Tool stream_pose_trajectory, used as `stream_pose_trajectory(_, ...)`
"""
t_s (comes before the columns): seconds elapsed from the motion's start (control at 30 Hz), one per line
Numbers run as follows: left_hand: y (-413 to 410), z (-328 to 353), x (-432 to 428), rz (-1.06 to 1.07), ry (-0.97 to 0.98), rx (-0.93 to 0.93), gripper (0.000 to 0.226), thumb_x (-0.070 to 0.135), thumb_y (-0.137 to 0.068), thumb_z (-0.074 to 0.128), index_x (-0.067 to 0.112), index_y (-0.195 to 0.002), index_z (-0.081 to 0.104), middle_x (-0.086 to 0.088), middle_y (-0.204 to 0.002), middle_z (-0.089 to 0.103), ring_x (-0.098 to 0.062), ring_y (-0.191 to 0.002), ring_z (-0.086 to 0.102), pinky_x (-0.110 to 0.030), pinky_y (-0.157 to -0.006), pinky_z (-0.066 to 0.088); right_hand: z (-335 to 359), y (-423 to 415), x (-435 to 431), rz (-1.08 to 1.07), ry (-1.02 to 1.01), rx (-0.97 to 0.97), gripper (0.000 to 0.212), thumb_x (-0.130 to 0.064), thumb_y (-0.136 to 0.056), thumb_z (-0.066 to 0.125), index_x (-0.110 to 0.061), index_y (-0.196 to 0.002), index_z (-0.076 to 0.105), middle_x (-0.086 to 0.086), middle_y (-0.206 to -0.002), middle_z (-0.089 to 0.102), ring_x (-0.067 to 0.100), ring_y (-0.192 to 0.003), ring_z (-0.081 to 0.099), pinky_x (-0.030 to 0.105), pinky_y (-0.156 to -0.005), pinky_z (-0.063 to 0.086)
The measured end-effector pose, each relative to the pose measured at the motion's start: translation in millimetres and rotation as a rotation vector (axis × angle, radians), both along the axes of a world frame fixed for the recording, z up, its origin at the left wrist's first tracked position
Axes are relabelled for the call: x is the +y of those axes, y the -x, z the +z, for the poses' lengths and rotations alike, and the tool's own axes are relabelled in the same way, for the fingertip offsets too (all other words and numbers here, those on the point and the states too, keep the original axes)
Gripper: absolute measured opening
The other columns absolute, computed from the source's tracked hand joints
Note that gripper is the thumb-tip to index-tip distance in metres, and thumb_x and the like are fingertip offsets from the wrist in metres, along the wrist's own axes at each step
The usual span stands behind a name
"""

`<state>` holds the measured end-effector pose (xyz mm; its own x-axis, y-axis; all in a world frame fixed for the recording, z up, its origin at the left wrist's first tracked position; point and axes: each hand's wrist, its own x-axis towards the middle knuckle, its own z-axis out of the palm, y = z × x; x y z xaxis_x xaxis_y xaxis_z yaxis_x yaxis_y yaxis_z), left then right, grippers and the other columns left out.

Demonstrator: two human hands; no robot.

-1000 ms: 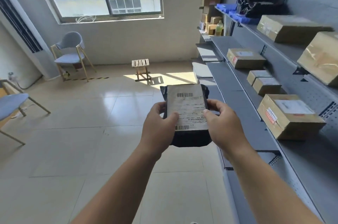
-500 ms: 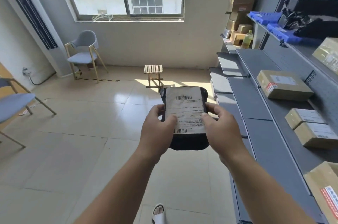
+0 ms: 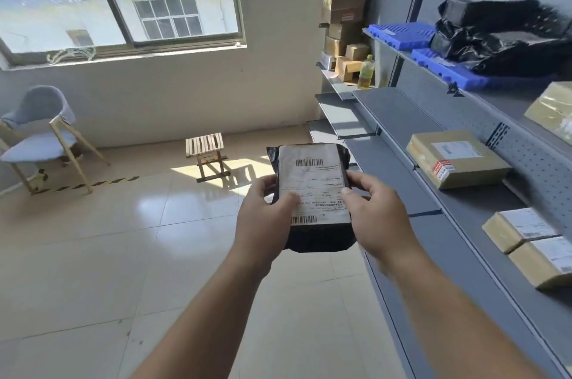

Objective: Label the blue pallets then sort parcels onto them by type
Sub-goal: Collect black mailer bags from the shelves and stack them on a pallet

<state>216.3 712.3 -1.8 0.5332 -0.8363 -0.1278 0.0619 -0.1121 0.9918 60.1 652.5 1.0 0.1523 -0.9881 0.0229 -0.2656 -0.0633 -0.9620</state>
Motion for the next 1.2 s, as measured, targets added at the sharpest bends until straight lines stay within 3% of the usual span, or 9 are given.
stream_pose_trajectory(0.2,-7,-6,-116,-0.064,0.002,0.006,0.027,0.028,-0.076,0.064,0.042,-0.099,0.061,0.015,-0.112,0.067,-0.02,-0.103,0.071,-0.052,-0.078,0.063,-8,-8,-107,-0.099,0.001,-0.017,0.033,-0.017,-0.097,0.056,-0.024,-0.128,0.066,-0.012,-0.112,0.072,0.01,-0.101,0.069,0.042,-0.092,0.057)
stream_pose_trajectory(0.5,-7,24,-289,-0.043,0.043,0.02,0.029,0.03,-0.073,0.064,0.042,-0.099,0.062,0.016,-0.111,0.068,-0.018,-0.1,0.072,-0.051,-0.078,0.063,22,-6,-286,-0.077,0.055,0.003,0.032,-0.024,-0.096,0.057,-0.029,-0.126,0.066,-0.018,-0.103,0.072,0.007,-0.094,0.07,0.04,-0.08,0.062)
stream_pose_trajectory(0.67,-9,21,-360,-0.021,0.053,0.104,0.028,0.03,-0.073,0.064,0.043,-0.097,0.063,0.016,-0.109,0.068,-0.015,-0.094,0.074,-0.045,-0.065,0.065,23,-13,-358,-0.084,0.08,-0.004,0.022,-0.021,-0.097,0.058,-0.034,-0.113,0.064,-0.018,-0.105,0.07,0.01,-0.099,0.068,0.038,-0.082,0.061)
stream_pose_trajectory(0.8,-21,17,-421,-0.064,0.048,0.135,0.027,0.02,-0.086,0.064,0.04,-0.103,0.064,0.011,-0.115,0.069,-0.02,-0.094,0.074,-0.04,-0.059,0.063,21,-18,-407,-0.11,0.071,0.023,0.017,-0.022,-0.097,0.059,-0.031,-0.11,0.065,-0.014,-0.104,0.071,0.012,-0.099,0.069,0.04,-0.082,0.061)
stream_pose_trajectory(0.93,-27,18,-493,-0.153,0.05,0.155,0.029,0.022,-0.081,0.066,0.038,-0.105,0.065,0.006,-0.116,0.07,-0.024,-0.096,0.074,-0.05,-0.069,0.064,28,-21,-460,-0.195,0.101,0.065,0.02,-0.026,-0.096,0.061,-0.03,-0.115,0.064,-0.014,-0.107,0.071,0.012,-0.101,0.067,0.045,-0.087,0.059)
stream_pose_trajectory(1.1,-31,34,-585,-0.332,0.07,0.147,0.039,0.028,-0.072,0.065,0.036,-0.111,0.066,0.005,-0.115,0.073,-0.023,-0.094,0.076,-0.054,-0.074,0.063,48,-23,-519,-0.353,0.191,0.143,0.02,-0.032,-0.095,0.061,-0.036,-0.114,0.062,-0.025,-0.098,0.069,-0.006,-0.092,0.064,0.027,-0.077,0.058)
stream_pose_trajectory(1.2,-25,46,-634,-0.46,0.085,0.139,0.04,0.03,-0.073,0.063,0.037,-0.113,0.067,0.006,-0.113,0.074,-0.021,-0.093,0.076,-0.052,-0.073,0.064,64,-21,-546,-0.475,0.227,0.17,0.025,-0.031,-0.094,0.061,-0.034,-0.119,0.061,-0.029,-0.103,0.068,-0.015,-0.096,0.059,0.011,-0.075,0.049)
